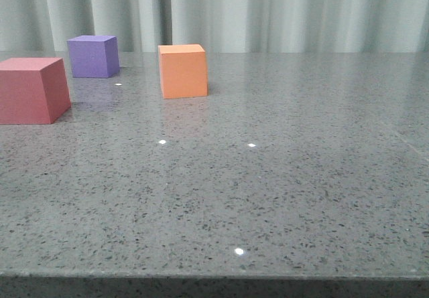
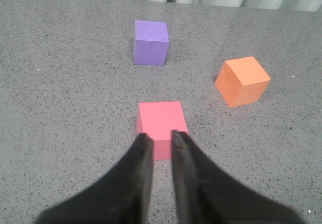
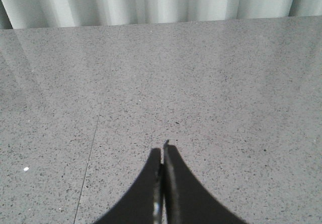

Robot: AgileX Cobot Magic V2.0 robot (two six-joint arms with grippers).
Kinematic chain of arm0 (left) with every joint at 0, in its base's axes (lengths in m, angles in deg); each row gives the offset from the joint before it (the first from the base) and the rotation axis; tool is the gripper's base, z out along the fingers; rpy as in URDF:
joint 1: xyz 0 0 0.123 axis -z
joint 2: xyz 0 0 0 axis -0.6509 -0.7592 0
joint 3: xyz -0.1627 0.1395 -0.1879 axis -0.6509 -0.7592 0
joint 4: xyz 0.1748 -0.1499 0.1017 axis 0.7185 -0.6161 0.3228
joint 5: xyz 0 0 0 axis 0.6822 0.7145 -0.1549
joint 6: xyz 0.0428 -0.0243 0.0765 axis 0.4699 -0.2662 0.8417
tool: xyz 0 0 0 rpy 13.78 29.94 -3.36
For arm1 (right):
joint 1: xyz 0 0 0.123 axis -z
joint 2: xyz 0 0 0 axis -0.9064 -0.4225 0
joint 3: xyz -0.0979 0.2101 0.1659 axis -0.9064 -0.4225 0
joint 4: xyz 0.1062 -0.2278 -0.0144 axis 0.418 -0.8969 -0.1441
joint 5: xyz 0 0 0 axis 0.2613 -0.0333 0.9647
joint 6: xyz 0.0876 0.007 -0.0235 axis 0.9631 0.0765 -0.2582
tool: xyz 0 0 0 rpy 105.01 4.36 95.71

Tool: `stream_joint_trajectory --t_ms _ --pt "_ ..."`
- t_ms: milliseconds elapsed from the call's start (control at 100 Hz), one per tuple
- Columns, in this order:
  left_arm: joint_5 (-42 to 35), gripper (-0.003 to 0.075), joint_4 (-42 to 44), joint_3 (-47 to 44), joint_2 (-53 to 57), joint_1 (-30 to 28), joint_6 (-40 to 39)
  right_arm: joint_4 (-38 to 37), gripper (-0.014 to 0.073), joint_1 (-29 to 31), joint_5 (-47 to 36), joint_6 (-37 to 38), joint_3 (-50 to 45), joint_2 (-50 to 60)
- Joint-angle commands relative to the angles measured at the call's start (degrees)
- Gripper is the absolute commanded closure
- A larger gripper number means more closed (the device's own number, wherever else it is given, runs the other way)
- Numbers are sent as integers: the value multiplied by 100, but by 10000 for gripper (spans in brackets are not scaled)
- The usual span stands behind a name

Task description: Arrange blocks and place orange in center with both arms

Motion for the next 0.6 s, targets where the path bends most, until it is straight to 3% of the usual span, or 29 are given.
stream_joint_trajectory --t_ms 0,110,200,590 --pt "-325 413 -58 185 -16 -20 -5 -139 662 43 -471 -68 149 -18" --pt "-336 153 -58 185 -16 -20 -5 -139 662 43 -471 -68 149 -18" --pt "-336 33 -70 185 -16 -20 -5 -139 662 43 -471 -68 149 -18" --pt "-931 69 -942 478 -810 103 -5 -139 662 43 -471 -68 149 -18"
